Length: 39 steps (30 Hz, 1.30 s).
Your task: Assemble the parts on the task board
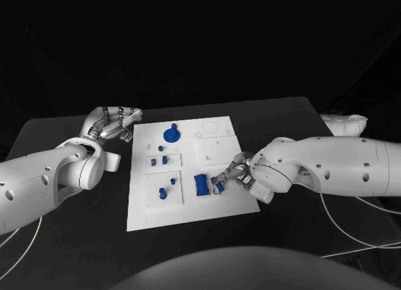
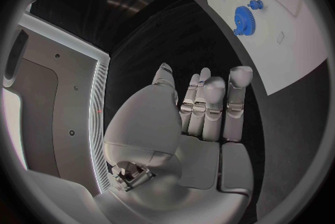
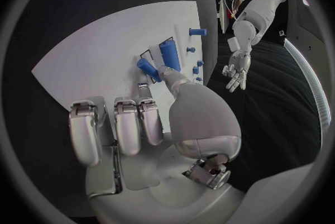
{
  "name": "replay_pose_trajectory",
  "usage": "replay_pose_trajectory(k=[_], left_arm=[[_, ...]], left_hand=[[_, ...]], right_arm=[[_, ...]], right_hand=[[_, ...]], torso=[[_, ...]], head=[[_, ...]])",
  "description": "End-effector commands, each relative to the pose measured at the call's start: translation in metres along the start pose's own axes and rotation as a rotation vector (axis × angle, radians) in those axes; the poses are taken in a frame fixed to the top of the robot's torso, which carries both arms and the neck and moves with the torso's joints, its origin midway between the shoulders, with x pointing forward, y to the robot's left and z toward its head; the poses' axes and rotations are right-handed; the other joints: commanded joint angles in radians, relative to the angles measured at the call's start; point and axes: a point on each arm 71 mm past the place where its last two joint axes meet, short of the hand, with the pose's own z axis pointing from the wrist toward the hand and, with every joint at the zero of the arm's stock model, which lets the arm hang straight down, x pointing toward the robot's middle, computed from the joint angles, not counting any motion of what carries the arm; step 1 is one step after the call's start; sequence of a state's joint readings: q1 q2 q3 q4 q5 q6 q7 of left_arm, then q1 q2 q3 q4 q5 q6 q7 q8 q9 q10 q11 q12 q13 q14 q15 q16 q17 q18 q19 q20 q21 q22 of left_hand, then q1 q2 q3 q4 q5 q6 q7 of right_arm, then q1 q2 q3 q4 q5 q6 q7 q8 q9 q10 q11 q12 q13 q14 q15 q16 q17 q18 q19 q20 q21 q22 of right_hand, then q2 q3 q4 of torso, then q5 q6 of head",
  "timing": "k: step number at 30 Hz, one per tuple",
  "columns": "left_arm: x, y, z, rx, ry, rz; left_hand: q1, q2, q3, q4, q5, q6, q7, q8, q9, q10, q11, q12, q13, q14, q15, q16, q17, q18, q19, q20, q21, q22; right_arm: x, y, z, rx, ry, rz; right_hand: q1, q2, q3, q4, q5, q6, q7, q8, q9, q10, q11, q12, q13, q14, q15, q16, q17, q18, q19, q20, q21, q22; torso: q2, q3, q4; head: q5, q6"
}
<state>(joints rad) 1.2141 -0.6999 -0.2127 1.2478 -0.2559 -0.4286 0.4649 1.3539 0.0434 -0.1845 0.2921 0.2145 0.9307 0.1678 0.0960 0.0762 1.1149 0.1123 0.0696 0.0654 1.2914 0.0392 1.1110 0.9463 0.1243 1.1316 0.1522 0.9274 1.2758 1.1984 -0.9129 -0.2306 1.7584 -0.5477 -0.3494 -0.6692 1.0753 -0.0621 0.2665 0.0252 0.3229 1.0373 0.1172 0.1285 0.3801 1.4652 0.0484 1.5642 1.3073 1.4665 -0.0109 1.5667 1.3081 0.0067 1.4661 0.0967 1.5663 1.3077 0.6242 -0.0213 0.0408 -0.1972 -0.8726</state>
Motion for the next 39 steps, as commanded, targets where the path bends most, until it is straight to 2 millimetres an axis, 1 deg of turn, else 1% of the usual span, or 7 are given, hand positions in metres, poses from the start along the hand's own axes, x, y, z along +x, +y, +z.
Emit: replay_pose_trajectory(k=[1, 6, 12, 17, 23, 27, 39], left_arm=[[0.0017, -0.0014, 0.0007, 0.009, 0.014, -0.007], [0.0006, -0.001, 0.001, 0.009, 0.011, -0.005], [0.0001, -0.0008, 0.0012, 0.009, 0.009, -0.004], [0.0001, -0.0007, 0.0013, 0.009, 0.009, -0.004], [0.0002, -0.0008, 0.0014, 0.009, 0.01, -0.004], [0.0001, -0.0007, 0.0014, 0.009, 0.01, -0.004], [0.0005, -0.0007, 0.0016, 0.009, 0.011, -0.005]], left_hand=[[0.001, 0.011, -0.005, -0.001, 0.005, -0.002, 0.0, 0.006, 0.0, 0.003, -0.003, 0.002, 0.001, -0.004, 0.0, 0.0, -0.002, 0.012, -0.002, -0.002, 0.002, 0.001], [0.002, 0.012, -0.005, -0.001, 0.006, -0.002, 0.0, 0.006, 0.0, 0.003, -0.003, 0.002, 0.001, -0.004, 0.0, 0.0, -0.001, 0.012, -0.002, -0.002, 0.002, 0.001], [0.002, 0.012, -0.005, -0.001, 0.006, -0.002, 0.0, 0.006, 0.0, 0.003, -0.003, 0.002, 0.001, -0.004, 0.0, 0.0, -0.001, 0.012, -0.002, -0.002, 0.002, 0.001], [0.002, 0.012, -0.005, -0.001, 0.006, -0.002, 0.0, 0.006, 0.0, 0.003, -0.003, 0.002, 0.001, -0.004, 0.0, 0.0, -0.001, 0.012, -0.002, -0.002, 0.002, 0.001], [0.002, 0.012, -0.005, -0.001, 0.006, -0.002, 0.0, 0.006, 0.0, 0.003, -0.003, 0.002, 0.001, -0.004, 0.0, 0.0, -0.001, 0.012, -0.002, -0.002, 0.002, 0.001], [0.002, 0.012, -0.005, -0.001, 0.006, -0.002, 0.0, 0.006, 0.0, 0.003, -0.003, 0.002, 0.001, -0.004, 0.0, 0.0, -0.001, 0.012, -0.002, -0.002, 0.002, 0.001], [0.002, 0.012, -0.005, -0.001, 0.006, -0.002, 0.0, 0.006, 0.0, 0.003, -0.003, 0.002, 0.001, -0.004, 0.0, 0.0, -0.001, 0.012, -0.002, -0.002, 0.002, 0.001]], right_arm=[[0.0037, -0.0006, -0.0001, 0.004, 0.025, -0.011], [0.0041, -0.0009, -0.0006, 0.004, 0.028, -0.01], [0.0049, -0.0011, -0.0015, 0.005, 0.029, -0.007], [0.0055, -0.0006, -0.002, 0.001, 0.025, 0.003], [0.005, -0.0009, -0.0022, 0.001, 0.016, 0.013], [0.0044, -0.0013, -0.0024, 0.002, 0.009, 0.015], [0.0042, -0.002, -0.004, 0.0, -0.003, 0.013]], right_hand=[[-0.014, 0.0, -0.01, 0.0, -0.006, 0.008, -0.001, -0.007, -0.003, 0.106, -0.002, 0.007, 0.263, 0.104, -0.004, 0.004, 0.263, -0.007, 0.105, -0.004, 0.004, 0.263], [-0.017, -0.002, -0.013, 0.002, -0.007, 0.009, 0.0, -0.009, -0.005, 0.106, -0.002, 0.007, 0.263, 0.104, -0.004, 0.004, 0.263, -0.007, 0.105, -0.003, 0.004, 0.263], [-0.019, 0.0, -0.015, 0.005, -0.006, 0.012, -0.001, -0.009, -0.006, 0.106, -0.002, 0.007, 0.263, 0.104, -0.004, 0.004, 0.263, -0.007, 0.105, -0.003, 0.004, 0.263], [-0.024, 0.007, -0.018, 0.013, -0.003, 0.03, -0.006, -0.007, -0.008, 0.106, -0.006, 0.007, 0.263, 0.104, -0.006, 0.004, 0.263, -0.007, 0.105, -0.004, 0.004, 0.263], [-0.027, 0.015, -0.02, 0.019, 0.0, 0.051, -0.014, -0.004, -0.009, 0.106, -0.012, 0.007, 0.263, 0.104, -0.011, 0.004, 0.263, -0.007, 0.105, -0.007, 0.004, 0.263], [-0.027, 0.015, -0.02, 0.019, 0.0, 0.052, -0.015, -0.004, -0.009, 0.106, -0.013, 0.007, 0.263, 0.104, -0.011, 0.004, 0.263, -0.007, 0.105, -0.008, 0.004, 0.263], [-0.029, 0.014, -0.022, 0.021, 0.001, 0.05, -0.014, -0.008, -0.011, 0.106, -0.013, 0.007, 0.263, 0.104, -0.012, 0.004, 0.263, -0.007, 0.105, -0.009, 0.004, 0.263]], torso=[[0.0, -0.0001, 0.0003], [0.0, -0.0006, -0.0002], [0.0, 0.0, -0.0002], [-0.001, 0.0001, -0.0002], [0.0, -0.0007, 0.0002], [0.0, -0.0001, 0.0002], [0.0, -0.0001, 0.0002]], head=[[0.0, 0.0], [0.0, 0.0], [-0.001, 0.0], [-0.001, 0.0], [-0.003, 0.0], [-0.004, 0.0], [-0.005, 0.0]])
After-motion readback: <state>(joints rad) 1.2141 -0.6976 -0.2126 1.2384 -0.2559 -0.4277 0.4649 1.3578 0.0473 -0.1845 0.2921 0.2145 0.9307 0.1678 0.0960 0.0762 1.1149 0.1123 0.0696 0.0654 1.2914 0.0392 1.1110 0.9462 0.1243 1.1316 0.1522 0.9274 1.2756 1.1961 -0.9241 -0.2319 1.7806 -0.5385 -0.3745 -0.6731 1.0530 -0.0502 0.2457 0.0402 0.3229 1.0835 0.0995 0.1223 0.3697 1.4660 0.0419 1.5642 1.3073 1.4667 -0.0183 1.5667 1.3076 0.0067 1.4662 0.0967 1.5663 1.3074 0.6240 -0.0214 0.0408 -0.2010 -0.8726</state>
